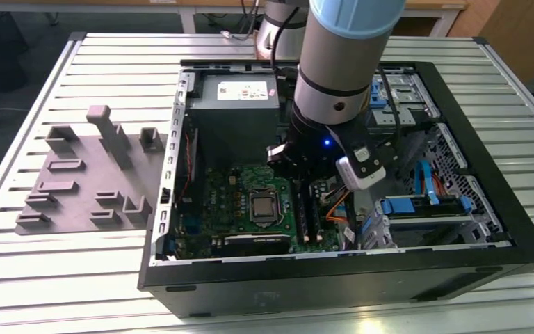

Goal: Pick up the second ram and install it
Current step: 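Press down the second ram until it locks into place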

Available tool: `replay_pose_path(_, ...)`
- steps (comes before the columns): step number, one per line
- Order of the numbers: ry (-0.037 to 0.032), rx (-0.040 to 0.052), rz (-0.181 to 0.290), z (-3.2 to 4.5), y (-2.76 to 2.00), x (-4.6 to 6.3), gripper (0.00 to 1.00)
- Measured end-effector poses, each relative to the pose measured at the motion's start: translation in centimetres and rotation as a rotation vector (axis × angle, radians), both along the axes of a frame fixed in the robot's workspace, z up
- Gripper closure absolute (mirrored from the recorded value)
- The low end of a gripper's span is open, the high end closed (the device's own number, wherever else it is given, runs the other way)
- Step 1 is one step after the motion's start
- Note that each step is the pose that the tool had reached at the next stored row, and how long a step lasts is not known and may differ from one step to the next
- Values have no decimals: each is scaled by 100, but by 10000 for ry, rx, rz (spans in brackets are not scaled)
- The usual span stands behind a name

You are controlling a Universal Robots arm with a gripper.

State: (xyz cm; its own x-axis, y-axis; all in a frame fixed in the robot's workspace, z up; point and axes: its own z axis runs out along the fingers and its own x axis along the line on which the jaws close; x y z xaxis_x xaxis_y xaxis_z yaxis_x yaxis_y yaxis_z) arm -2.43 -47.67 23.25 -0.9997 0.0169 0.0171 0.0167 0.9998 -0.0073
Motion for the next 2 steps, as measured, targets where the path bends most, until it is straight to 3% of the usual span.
replay_pose_path(2,1,0,0,0,0,0,89)
